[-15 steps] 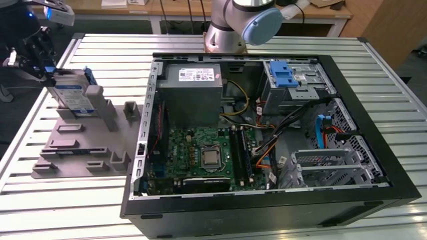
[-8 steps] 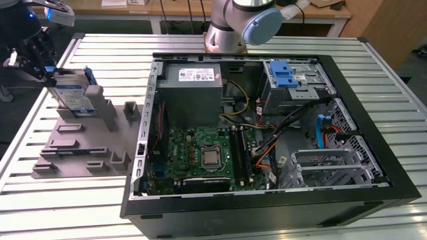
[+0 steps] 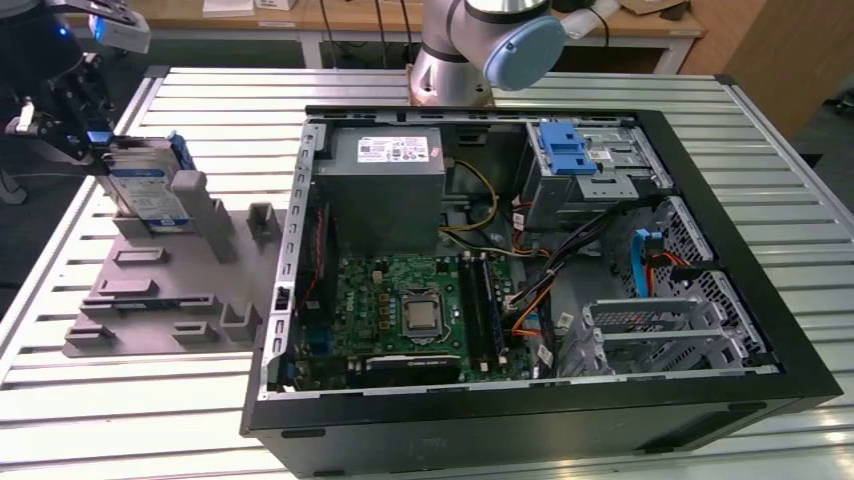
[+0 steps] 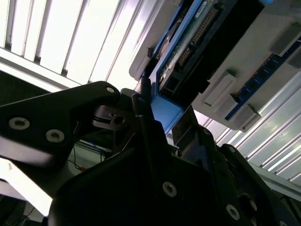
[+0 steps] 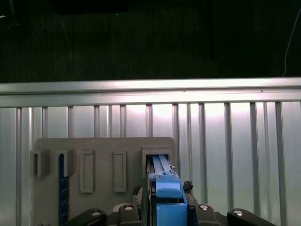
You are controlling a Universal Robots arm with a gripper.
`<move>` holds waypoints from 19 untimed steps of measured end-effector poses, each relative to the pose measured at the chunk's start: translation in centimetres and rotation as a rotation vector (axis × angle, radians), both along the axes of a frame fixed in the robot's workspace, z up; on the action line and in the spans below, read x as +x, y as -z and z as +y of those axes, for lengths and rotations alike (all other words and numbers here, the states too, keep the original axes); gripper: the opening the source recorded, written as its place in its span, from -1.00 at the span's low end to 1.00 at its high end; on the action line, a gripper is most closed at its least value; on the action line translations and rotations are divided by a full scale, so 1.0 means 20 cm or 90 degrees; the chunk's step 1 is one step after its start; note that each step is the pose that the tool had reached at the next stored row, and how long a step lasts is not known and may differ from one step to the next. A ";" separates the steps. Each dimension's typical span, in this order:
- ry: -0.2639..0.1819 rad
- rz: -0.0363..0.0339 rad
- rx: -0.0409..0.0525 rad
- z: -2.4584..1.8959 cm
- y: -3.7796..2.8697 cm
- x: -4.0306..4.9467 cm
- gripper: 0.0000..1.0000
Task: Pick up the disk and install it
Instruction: 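Pick up the disk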
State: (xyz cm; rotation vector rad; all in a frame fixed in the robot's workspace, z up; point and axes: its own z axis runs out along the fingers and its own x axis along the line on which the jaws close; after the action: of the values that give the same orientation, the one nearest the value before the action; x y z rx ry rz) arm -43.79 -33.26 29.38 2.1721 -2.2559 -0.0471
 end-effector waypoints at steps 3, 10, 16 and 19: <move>0.009 0.0000 -0.0003 0.000 0.001 0.002 -0.12; 0.011 0.0001 -0.0004 0.000 0.001 0.003 -0.15; 0.011 0.0001 -0.0004 0.000 0.002 0.003 -0.27; 0.001 0.0000 -0.0004 -0.001 0.002 0.003 -0.27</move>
State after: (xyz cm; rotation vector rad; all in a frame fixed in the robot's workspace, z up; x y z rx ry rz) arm -43.73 -33.29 29.34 2.1706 -2.2567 -0.0465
